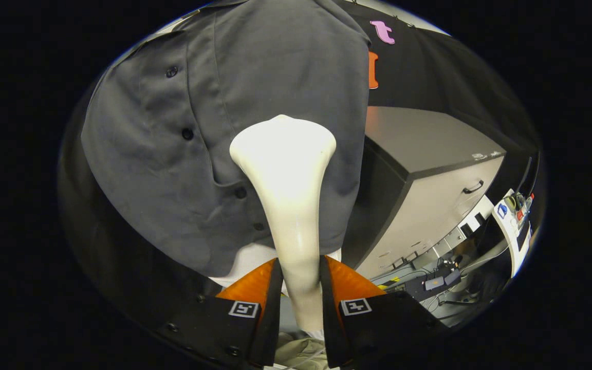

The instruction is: Iron the clothes twice with a garment steamer, once on the left side and once on the right side.

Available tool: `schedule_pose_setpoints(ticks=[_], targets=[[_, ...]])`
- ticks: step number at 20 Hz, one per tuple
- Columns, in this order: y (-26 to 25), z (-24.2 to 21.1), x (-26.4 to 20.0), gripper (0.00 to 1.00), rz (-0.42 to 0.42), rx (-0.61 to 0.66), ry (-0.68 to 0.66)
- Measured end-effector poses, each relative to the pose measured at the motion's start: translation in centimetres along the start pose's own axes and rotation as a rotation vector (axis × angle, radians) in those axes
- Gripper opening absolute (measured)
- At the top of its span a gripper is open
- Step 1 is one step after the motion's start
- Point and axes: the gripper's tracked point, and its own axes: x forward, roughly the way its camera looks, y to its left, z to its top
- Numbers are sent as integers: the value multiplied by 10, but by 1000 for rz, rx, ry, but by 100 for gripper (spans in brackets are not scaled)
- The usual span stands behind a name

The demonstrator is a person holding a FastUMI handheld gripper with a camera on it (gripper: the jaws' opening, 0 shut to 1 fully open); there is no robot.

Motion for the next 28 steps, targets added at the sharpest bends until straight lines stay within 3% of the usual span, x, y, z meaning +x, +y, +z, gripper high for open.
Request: schedule_pose_setpoints(ticks=[18,28], targets=[[-9,-105,47,44,-4,10,203],[-14,-112,42,44,4,20,206]])
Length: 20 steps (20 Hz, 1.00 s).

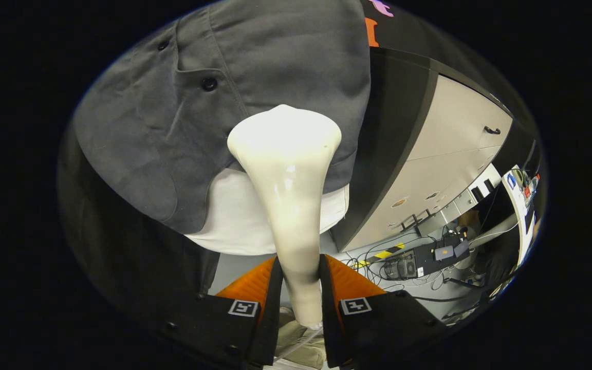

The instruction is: Iron the clothes twice with a garment steamer, once on the left side and once on the right side.

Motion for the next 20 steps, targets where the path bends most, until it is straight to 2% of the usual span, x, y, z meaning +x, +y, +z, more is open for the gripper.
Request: schedule_pose_setpoints(ticks=[6,20], targets=[[-2,25,-47,44,15,8,-96],[37,132,-182,44,75,3,-420]])
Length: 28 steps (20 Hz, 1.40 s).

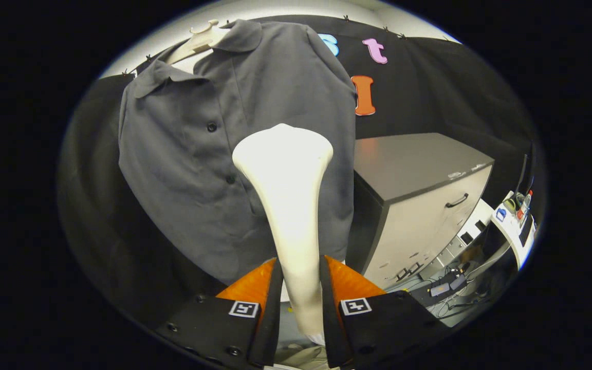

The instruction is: Iron the clothes twice with a garment steamer, once on the left side and once on the right side.

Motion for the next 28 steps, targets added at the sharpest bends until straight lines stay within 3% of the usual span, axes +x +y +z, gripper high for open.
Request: schedule_pose_setpoints(ticks=[13,21,28], targets=[[85,100,-32,44,120,-65,-198],[133,106,-32,44,203,-117,-228],[150,87,-10,44,210,-141,-171]])
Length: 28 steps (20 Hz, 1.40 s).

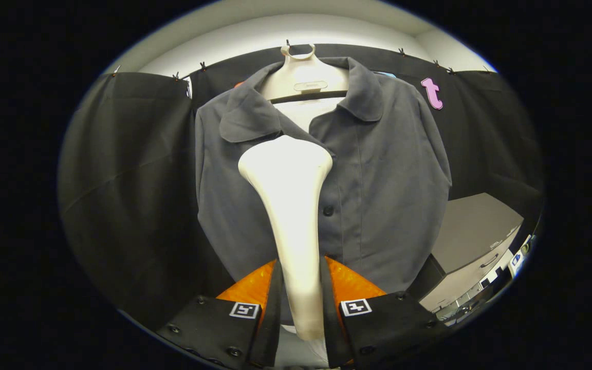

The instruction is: Iron the clothes twice with a garment steamer, once on the left side and once on the right side.

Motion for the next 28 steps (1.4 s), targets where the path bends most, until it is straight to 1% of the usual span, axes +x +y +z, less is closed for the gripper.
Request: schedule_pose_setpoints(ticks=[11,28], targets=[[5,-46,19,44,11,-9,109],[0,-142,29,44,6,-22,313]])
